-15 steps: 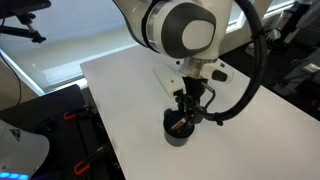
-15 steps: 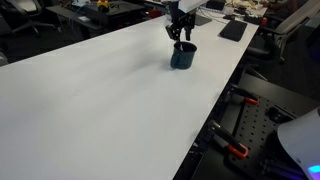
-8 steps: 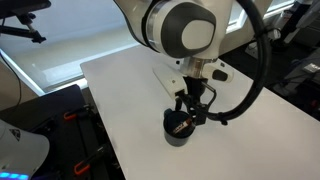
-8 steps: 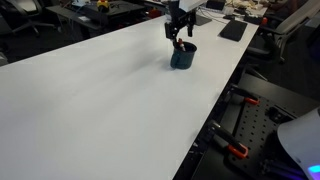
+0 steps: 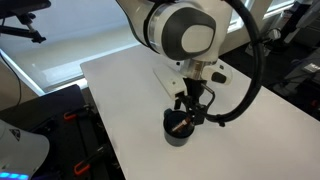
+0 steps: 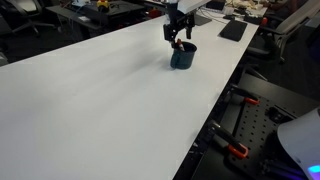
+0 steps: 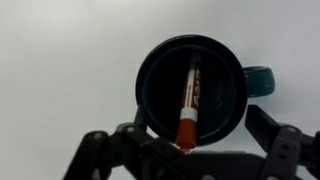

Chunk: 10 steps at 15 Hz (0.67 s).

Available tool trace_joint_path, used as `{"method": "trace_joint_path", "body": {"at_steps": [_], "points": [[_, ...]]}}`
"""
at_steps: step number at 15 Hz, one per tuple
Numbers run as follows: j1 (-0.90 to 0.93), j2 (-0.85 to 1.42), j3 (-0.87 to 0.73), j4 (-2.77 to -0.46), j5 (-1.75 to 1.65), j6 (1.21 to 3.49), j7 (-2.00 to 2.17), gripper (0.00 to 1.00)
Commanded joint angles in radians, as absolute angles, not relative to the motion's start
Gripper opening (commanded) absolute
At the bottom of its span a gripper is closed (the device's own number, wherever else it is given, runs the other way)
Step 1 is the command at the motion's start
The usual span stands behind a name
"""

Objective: Put the marker on the table

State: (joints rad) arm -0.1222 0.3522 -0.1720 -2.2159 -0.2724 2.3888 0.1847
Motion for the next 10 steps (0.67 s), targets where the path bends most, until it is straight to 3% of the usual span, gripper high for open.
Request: {"method": "trace_joint_path", "body": {"at_steps": [1,6,10], "points": [[-0.111,0.354,-0.183,-2.214,-0.265,2.387,0.18,1.0],[-0.108,0.371,-0.188,-2.19,-0.263,2.388,0.2,0.95],[-0.106,0.406,-0.196,-2.137,-0.262,2.389,0.23,1.0]]}}
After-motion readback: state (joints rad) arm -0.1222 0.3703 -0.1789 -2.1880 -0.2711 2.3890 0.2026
